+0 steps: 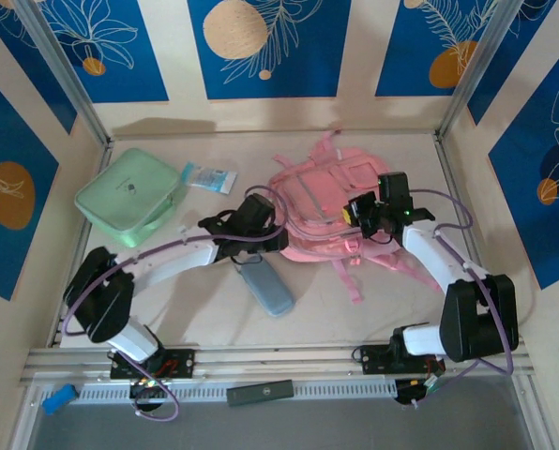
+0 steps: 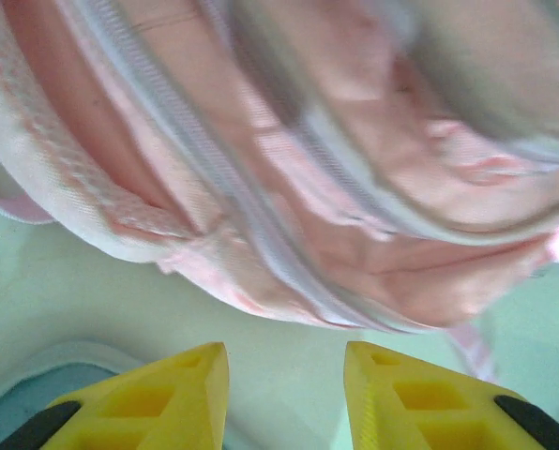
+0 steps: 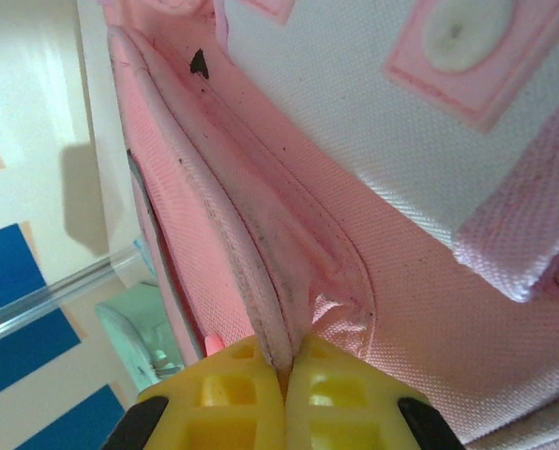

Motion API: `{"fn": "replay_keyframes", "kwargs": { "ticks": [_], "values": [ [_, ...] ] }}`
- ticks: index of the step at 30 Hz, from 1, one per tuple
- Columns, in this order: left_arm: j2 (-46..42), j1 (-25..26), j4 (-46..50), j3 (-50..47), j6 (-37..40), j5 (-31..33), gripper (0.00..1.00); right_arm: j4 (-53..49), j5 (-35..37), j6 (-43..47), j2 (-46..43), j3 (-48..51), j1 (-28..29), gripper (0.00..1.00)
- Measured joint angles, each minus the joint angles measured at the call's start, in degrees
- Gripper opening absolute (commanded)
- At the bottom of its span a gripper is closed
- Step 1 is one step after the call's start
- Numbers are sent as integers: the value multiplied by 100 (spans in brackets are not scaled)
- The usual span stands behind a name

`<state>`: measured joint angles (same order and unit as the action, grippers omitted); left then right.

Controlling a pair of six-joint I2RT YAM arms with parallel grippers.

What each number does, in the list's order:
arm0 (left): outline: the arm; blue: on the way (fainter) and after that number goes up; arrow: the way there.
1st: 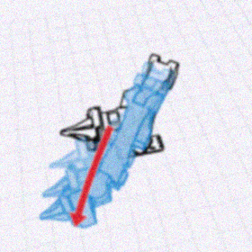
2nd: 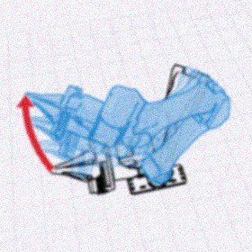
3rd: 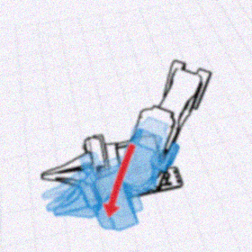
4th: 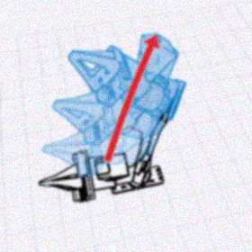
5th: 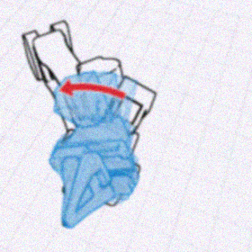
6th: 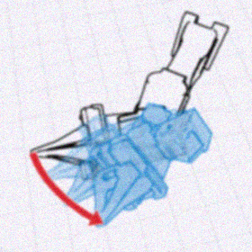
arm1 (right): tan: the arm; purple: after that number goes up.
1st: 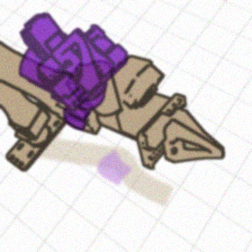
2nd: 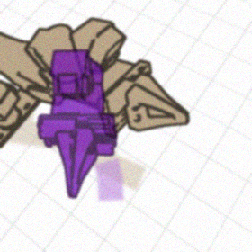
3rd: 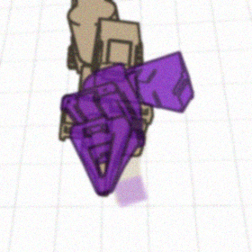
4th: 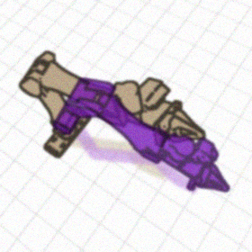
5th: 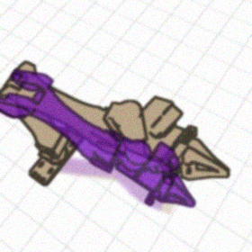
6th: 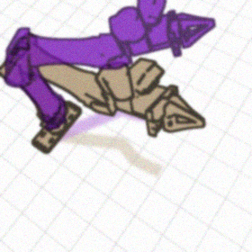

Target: Pack the student bag

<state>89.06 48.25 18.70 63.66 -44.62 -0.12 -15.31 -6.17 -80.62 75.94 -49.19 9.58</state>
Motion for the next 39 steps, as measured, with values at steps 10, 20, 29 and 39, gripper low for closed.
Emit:
{"fn": "replay_keyframes", "kwargs": {
  "ticks": [10, 20, 29, 39],
  "values": [
    [1102, 870, -289, 1097, 463, -219, 43, 120, 168, -461, -116, 68, 133, 0],
    [2055, 868, -601, 1602, 1416, -306, 47, 160, 190, -529, -116, 70, 122, 0],
    [2361, 868, -761, 1991, 1764, -299, 47, 317, 352, -625, -116, 70, 50, 0],
    [2350, 868, -1217, 1943, 2149, -282, 39, 380, 334, -645, -116, 70, -83, 0]
  ]
}}
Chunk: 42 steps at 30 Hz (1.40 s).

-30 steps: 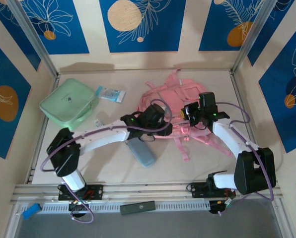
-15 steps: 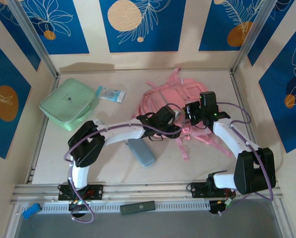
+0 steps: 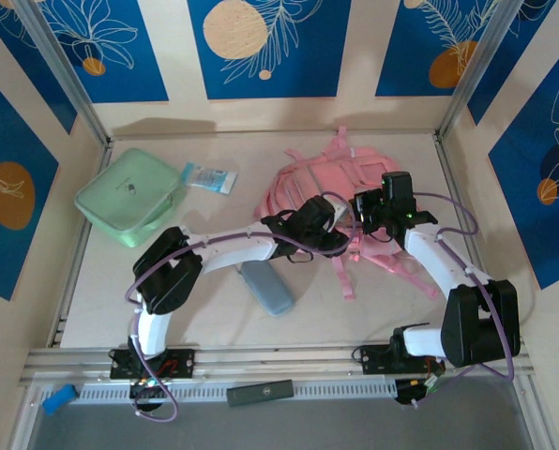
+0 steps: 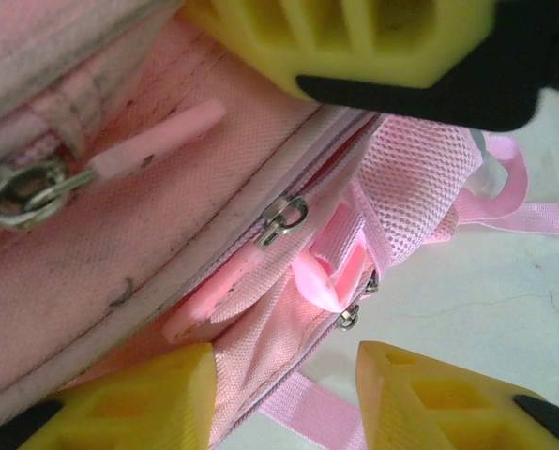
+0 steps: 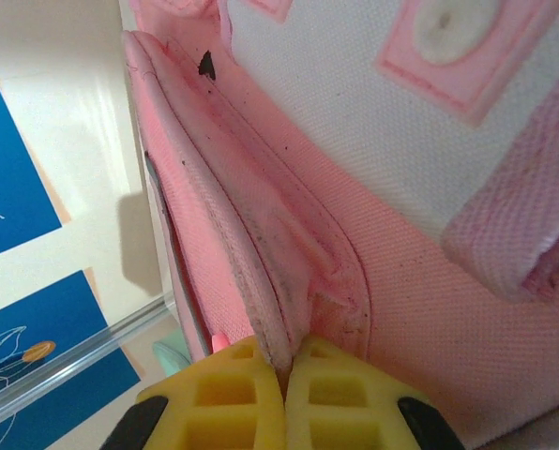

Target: Pack the student bag

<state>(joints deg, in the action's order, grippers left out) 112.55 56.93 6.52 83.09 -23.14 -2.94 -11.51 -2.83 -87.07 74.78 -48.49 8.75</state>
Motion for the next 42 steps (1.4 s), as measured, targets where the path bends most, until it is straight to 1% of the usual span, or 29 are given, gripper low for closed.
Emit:
{"fn": "replay_keyframes", "kwargs": {
  "ticks": [8, 10, 14, 16, 24, 31, 39, 42],
  "values": [
    [-238, -7, -138, -164, 160, 13, 37, -26, -164, 0, 24, 0, -92, 0],
    [-297, -7, -85, -144, 160, 26, 38, -20, -188, 0, 50, 0, -103, 0],
    [-297, -7, 308, 105, 136, 66, 39, -11, -216, -2, 98, 0, -103, 0],
    [-297, -7, 431, 199, 103, 101, 41, -7, -219, -2, 120, 0, -103, 0],
    [-162, -22, 728, 223, 15, 245, 47, -7, -236, -66, 131, 0, -107, 0],
    [-57, -68, 463, 164, -79, 304, 50, 33, -256, -240, 131, 0, -107, 0],
    [321, -103, 24, 192, -98, 304, 59, 46, -208, -345, 153, 0, -98, 0],
    [404, -114, -192, 192, -98, 323, 59, 90, -160, -380, 157, 0, -94, 0]
  ]
}}
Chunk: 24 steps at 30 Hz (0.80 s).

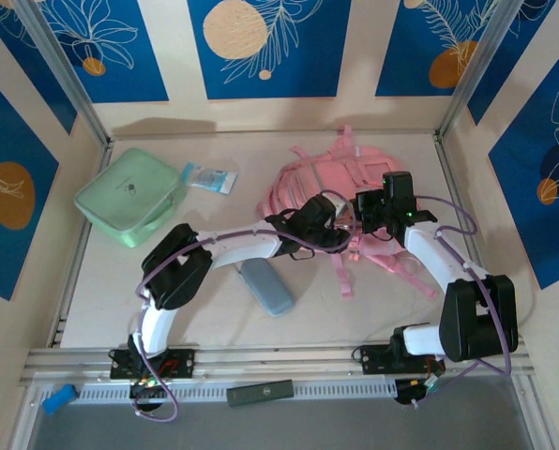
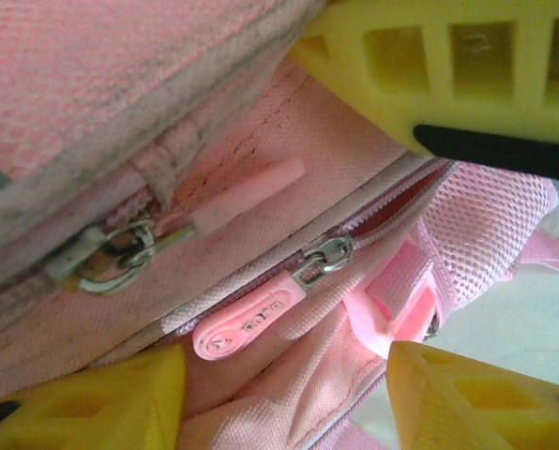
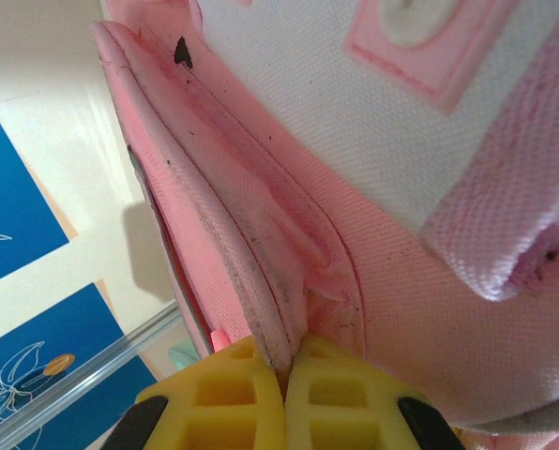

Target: Pack the student bag

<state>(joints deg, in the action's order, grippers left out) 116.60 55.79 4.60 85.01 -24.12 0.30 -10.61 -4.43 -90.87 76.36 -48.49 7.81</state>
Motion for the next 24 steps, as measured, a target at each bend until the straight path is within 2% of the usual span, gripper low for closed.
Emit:
{"fn": "replay_keyframes", "kwargs": {
  "ticks": [1, 9, 24],
  "values": [
    [22, -2, -68, 2, 0, 0, 59, 13, 13, -9, 0, 0, 0, 0],
    [127, -55, -540, 4, 39, -98, 37, 83, 127, -26, 4, 0, -2, 0],
    [127, -92, -623, 13, 511, -240, 3, 66, 138, -22, 7, -2, -24, 0]
  ]
}}
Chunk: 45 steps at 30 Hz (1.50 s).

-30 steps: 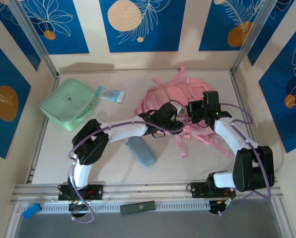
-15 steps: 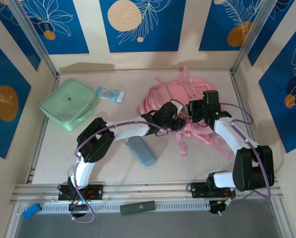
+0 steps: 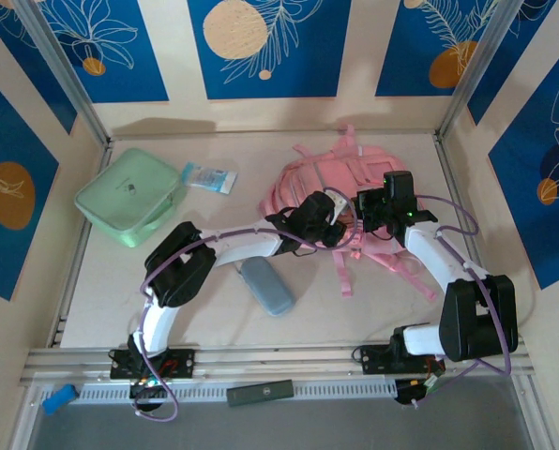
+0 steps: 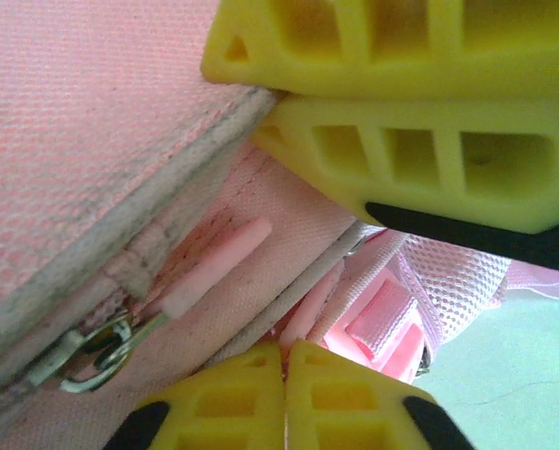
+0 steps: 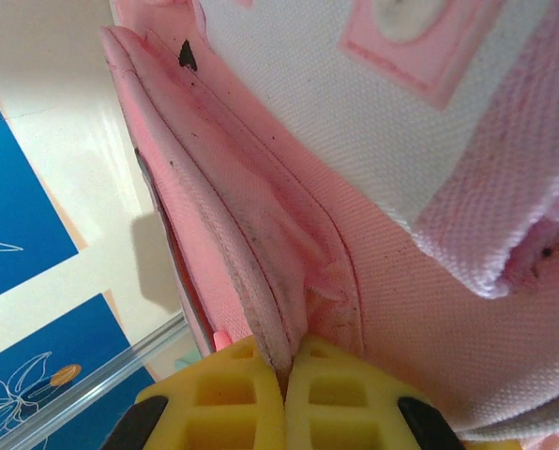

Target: Pack the student bag

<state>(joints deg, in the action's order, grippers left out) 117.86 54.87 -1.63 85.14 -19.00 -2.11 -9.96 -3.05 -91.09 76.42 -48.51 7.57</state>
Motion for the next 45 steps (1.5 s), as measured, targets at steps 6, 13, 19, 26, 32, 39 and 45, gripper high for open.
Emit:
{"fn": "replay_keyframes", "kwargs": {
  "ticks": [6, 13, 19, 26, 32, 39, 45],
  "values": [
    [-57, -28, 31, -83, 334, -199, 19, -63, -22, 46, -2, 0, -22, 0],
    [-85, -68, 162, -72, 369, -632, 37, -122, -24, 66, -4, 0, -20, 0],
    [-79, -107, 422, 90, 149, -796, 48, -133, -39, 66, -2, 0, -9, 0],
    [35, -114, 660, 361, -24, -824, 59, -118, -39, 63, -2, -2, -4, 0],
    [208, -114, 706, 518, -173, -820, 57, -118, -37, 61, 20, -2, -4, 0],
    [280, -63, 592, 566, -337, -828, 44, -120, 26, 61, 35, -24, -4, 0],
    [280, -39, 595, 579, -267, -789, 40, -129, 28, 61, 35, -24, -4, 0]
  ]
}}
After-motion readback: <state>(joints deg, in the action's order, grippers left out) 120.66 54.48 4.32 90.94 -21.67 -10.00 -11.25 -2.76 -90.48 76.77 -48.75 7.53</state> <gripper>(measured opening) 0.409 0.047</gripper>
